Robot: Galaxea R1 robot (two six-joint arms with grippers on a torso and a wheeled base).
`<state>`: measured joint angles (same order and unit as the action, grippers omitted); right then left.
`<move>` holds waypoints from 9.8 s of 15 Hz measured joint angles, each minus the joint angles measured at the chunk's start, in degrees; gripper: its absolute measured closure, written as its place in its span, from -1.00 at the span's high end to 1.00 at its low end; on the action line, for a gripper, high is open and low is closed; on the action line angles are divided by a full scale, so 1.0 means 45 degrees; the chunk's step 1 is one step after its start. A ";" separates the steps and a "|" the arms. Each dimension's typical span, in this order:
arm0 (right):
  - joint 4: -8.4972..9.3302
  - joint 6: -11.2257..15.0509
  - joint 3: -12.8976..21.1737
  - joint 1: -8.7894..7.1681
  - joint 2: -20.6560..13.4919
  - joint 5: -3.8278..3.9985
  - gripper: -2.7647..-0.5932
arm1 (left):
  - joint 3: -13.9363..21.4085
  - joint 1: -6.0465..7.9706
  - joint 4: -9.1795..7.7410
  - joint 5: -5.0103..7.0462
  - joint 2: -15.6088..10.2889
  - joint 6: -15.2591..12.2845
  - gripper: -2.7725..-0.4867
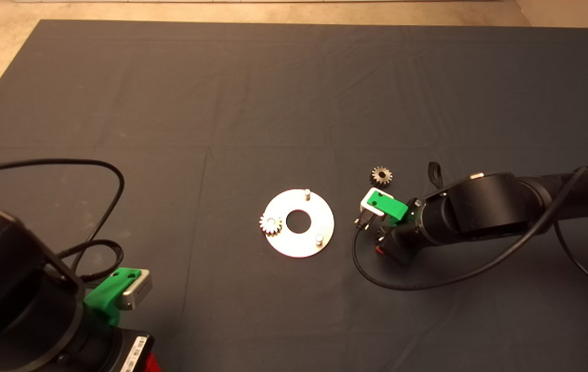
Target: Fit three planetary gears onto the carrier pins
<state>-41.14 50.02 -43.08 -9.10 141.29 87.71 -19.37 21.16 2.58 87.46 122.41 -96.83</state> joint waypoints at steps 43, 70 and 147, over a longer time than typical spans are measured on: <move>0.1487 0.1457 -0.1769 -0.0661 0.3950 0.0049 -0.54 | 0.0000 0.0000 -0.0005 0.0000 -0.0011 -0.0005 0.36; 0.1715 0.0184 -0.2463 -0.0666 0.4410 0.0138 -0.54 | 0.0005 -0.0005 -0.0014 -0.0004 -0.0005 -0.0005 0.36; 0.1194 0.1343 -0.4783 -0.2858 0.0666 -0.0032 0.72 | 0.0087 -0.0005 -0.0209 -0.0003 0.0106 0.0000 0.36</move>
<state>-35.77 56.06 -64.60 -21.96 144.29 87.57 -18.98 21.14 1.65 87.44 122.88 -96.83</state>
